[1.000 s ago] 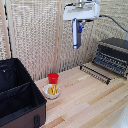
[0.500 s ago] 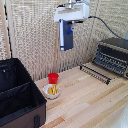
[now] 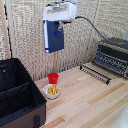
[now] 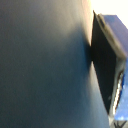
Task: Gently maneuver your gripper in the book's direction. Confidently hold the book by angling your gripper properly. Relocate the book to the caddy. Pinpoint the back pocket of the caddy and set the book down inside it.
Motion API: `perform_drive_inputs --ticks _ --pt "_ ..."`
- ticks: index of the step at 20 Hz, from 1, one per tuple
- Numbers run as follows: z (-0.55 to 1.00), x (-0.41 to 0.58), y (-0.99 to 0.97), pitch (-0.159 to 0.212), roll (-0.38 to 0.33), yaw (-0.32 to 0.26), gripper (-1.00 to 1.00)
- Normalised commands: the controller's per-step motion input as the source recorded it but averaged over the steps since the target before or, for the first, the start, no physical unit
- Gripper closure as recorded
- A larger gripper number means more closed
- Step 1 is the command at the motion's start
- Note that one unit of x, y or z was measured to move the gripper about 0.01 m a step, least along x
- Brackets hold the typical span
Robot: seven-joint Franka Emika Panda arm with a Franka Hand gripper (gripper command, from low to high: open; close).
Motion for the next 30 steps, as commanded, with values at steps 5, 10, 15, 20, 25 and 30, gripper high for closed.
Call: perform_drive_inputs --ticks 5,10,15,20,25,30 --pt "0.39 0.043 0.72 -0.045 -0.043 -0.170 1.00" --pt "0.41 0.046 0.71 -0.051 -0.045 -0.170 1.00" --pt "0.44 0.068 0.73 -0.056 -0.047 -0.160 1.00" --pt "0.42 0.086 0.76 -0.048 -0.046 -0.151 1.00" --pt "0.34 0.117 0.81 -0.031 -0.039 -0.129 1.00" --pt "0.13 0.249 0.88 -0.027 -0.037 -0.087 1.00"
